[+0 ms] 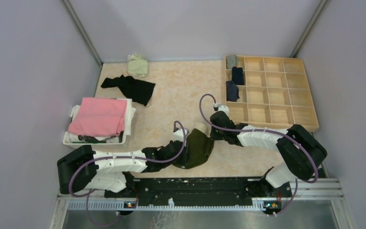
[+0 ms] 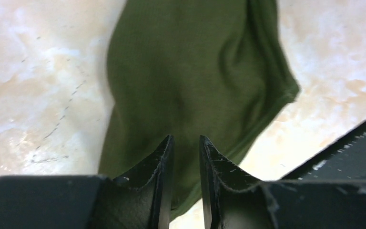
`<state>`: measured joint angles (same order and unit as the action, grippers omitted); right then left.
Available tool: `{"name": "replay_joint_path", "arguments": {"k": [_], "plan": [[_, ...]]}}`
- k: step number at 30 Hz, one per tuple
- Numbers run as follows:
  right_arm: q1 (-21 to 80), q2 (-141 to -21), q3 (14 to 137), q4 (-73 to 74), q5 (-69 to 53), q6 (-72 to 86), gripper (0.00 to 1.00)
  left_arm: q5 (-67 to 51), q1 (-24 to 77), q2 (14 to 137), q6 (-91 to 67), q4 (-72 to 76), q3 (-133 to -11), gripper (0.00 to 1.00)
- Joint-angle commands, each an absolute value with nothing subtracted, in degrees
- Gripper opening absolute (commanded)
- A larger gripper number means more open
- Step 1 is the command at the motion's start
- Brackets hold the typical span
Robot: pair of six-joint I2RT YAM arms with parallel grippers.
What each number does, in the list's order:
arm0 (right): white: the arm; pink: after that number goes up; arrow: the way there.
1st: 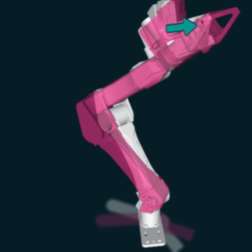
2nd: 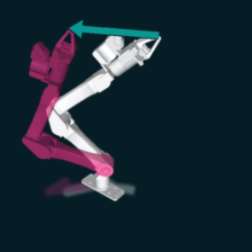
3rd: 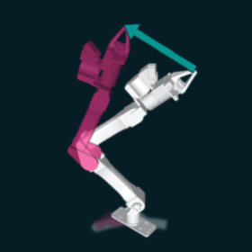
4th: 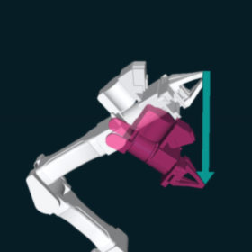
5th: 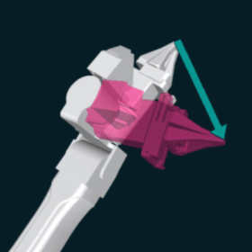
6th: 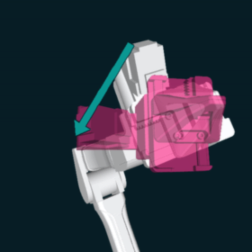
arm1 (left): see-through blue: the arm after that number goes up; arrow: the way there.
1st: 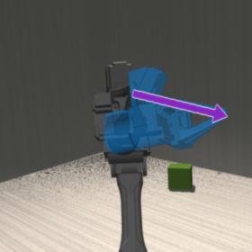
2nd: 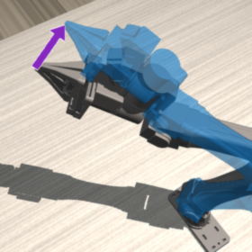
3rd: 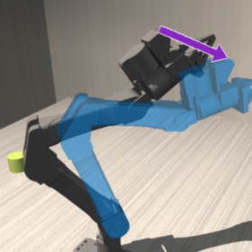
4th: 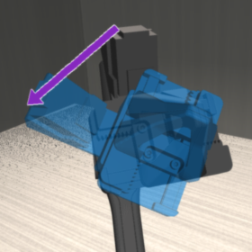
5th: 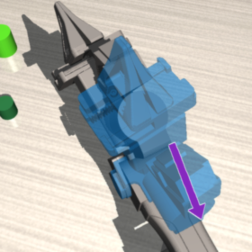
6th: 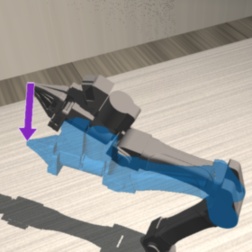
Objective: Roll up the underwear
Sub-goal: Fold the underwear at the center of the board.
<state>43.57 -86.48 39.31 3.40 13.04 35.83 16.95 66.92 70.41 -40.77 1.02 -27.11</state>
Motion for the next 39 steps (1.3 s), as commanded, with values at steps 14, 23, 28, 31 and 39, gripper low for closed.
{"name": "replay_joint_path", "arguments": {"k": [14,23,28,31,39], "plan": [[43.16,-72.95,35.86,11.45,16.51,34.28,0.33,21.90,67.15,75.78,-43.39,0.98,-25.52,0.30],[43.22,-66.91,34.32,7.48,9.36,34.96,0.09,21.46,67.19,76.24,-43.24,1.10,-25.66,0.29],[43.19,-71.47,34.66,4.23,8.72,36.87,0.01,21.31,67.15,76.32,-43.08,1.05,-25.91,0.29],[43.24,-74.29,34.36,2.55,9.10,37.34,0.00,21.12,67.15,76.36,-43.00,0.99,-26.09,0.29],[43.19,-79.39,32.70,0.63,10.25,37.65,0.00,21.30,67.15,76.37,-43.36,0.24,-26.46,0.28]]}}
